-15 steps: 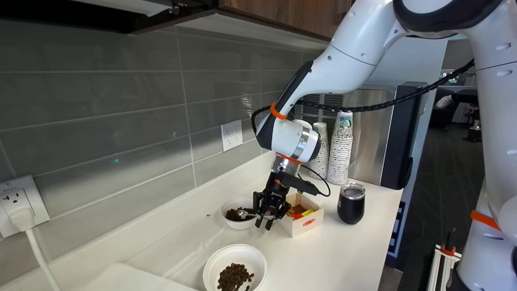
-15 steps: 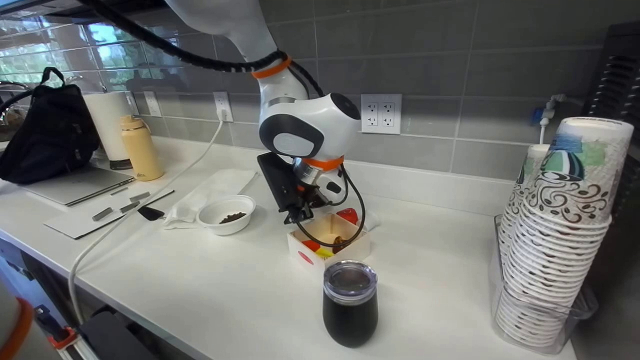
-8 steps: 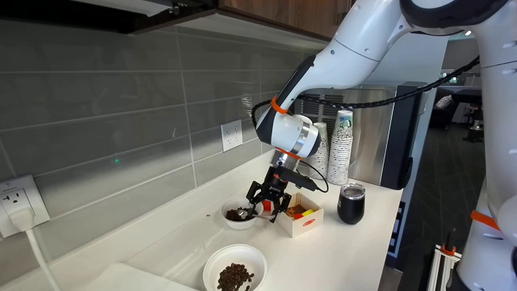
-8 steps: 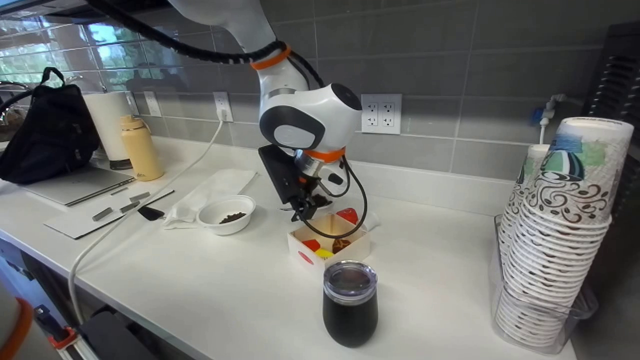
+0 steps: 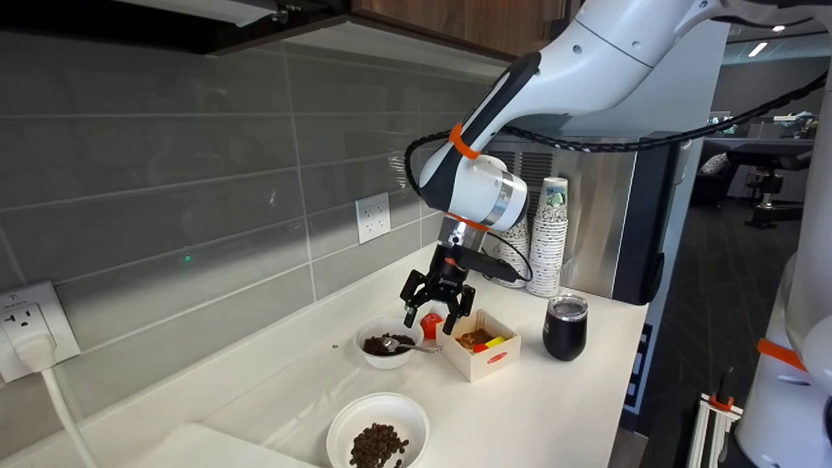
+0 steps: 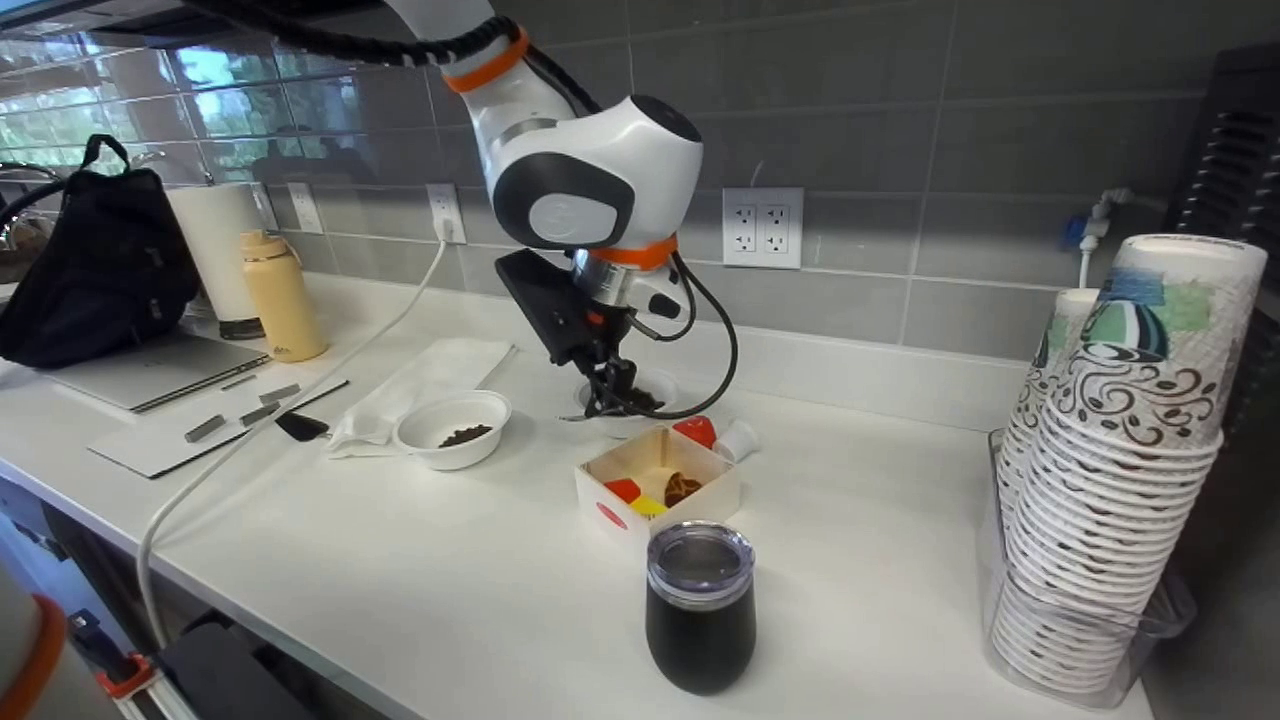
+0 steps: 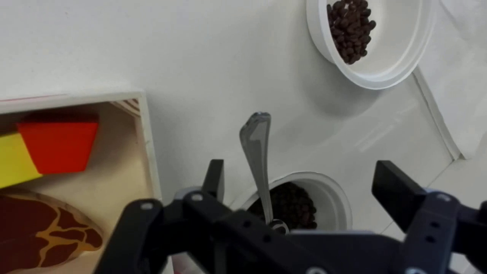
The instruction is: Scoop up the beans from the bowl on the right and put them to the bowl on the left
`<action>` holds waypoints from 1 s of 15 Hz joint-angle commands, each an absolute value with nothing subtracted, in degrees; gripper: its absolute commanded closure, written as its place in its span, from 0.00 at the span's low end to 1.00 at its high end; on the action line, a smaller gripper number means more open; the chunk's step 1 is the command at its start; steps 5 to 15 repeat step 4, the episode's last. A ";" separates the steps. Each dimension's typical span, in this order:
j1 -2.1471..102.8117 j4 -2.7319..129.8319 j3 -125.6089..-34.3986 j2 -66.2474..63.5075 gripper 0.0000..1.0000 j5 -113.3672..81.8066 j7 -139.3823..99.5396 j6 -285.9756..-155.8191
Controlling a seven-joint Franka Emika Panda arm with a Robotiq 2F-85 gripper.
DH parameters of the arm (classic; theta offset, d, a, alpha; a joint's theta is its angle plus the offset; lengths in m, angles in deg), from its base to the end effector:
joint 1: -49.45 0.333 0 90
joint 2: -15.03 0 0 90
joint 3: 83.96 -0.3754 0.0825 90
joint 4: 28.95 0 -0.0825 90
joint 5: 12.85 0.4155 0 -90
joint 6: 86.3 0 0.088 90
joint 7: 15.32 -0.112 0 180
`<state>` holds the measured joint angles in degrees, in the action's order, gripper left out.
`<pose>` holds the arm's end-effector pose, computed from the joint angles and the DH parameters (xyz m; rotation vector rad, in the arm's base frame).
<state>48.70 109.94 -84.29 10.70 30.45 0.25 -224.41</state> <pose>0.5052 0.0027 0.2998 -2.6252 0.4397 0.0234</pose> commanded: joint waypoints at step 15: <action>49.98 118.31 -85.07 21.18 0.00 22.43 -6.61 -228.79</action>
